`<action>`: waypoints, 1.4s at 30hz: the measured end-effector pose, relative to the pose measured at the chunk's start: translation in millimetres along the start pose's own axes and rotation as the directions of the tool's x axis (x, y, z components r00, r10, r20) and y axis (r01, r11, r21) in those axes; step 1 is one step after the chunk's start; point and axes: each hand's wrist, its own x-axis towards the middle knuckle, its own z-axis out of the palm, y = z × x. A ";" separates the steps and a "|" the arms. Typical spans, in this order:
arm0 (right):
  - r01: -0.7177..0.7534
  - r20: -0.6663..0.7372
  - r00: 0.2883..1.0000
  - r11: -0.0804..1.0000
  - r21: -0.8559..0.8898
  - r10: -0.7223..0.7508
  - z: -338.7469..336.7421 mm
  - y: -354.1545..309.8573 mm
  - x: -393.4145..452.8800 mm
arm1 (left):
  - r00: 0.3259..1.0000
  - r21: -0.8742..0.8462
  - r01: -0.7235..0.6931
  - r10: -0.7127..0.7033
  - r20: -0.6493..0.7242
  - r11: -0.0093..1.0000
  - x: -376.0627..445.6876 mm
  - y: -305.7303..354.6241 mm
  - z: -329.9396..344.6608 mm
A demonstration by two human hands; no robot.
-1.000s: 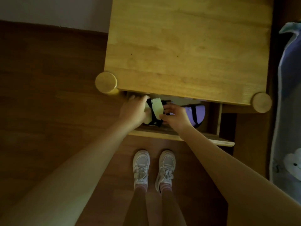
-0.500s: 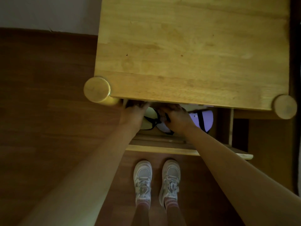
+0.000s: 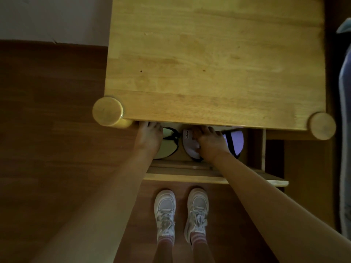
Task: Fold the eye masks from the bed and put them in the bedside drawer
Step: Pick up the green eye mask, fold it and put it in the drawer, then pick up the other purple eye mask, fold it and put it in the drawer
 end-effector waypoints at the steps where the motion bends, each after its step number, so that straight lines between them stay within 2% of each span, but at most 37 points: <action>1: -0.001 -0.004 1.000 1.000 0.003 0.001 -0.8 -1.9 -1.8 | 1.000 -0.010 -0.004 0.004 -0.009 1.000 -1.7 -1.5 -1.3; 5: 0.032 -0.069 0.997 0.991 0.133 -0.023 -4.7 -10.5 -14.7 | 0.997 -0.237 0.000 -0.019 -0.079 0.972 -12.1 -5.5 -11.2; 9: 0.075 -0.119 0.992 0.945 0.317 -0.039 -20.6 -18.1 -42.5 | 0.990 -0.471 -0.044 -0.026 -0.141 0.881 -36.0 -12.8 -32.8; 17: 0.257 -0.244 0.959 0.802 0.539 -0.144 -100.8 -25.5 -122.4 | 0.934 -0.664 -0.117 -0.146 -0.327 0.738 -108.7 -42.0 -110.5; 22: 0.327 -0.349 0.925 0.780 0.534 -0.149 -169.1 -18.7 -168.2 | 0.881 -0.649 -0.127 -0.216 -0.422 0.750 -154.0 -82.8 -173.9; 28: 0.396 -0.503 0.853 0.805 0.442 -0.143 -274.9 -10.2 -243.7 | 0.812 -0.634 -0.140 -0.278 -0.513 0.760 -216.6 -137.9 -266.9; 32: 0.457 -0.636 0.758 0.815 0.356 -0.147 -351.5 -1.6 -306.6 | 0.713 -0.630 -0.164 -0.350 -0.607 0.759 -261.0 -173.6 -341.7; 35: 0.496 -0.713 0.685 0.812 0.308 -0.148 -402.4 4.5 -354.9 | 0.678 -0.636 -0.175 -0.376 -0.631 0.752 -296.8 -196.9 -397.3; 39: 0.530 -0.793 0.589 0.815 0.234 -0.155 -457.5 12.6 -418.4 | 0.561 -0.567 -0.153 -0.401 -0.724 0.810 -346.3 -221.0 -461.1; 42: 0.535 -0.827 0.534 0.827 0.172 -0.174 -489.9 19.3 -462.2 | 0.502 -0.544 -0.153 -0.410 -0.762 0.825 -382.6 -234.8 -502.0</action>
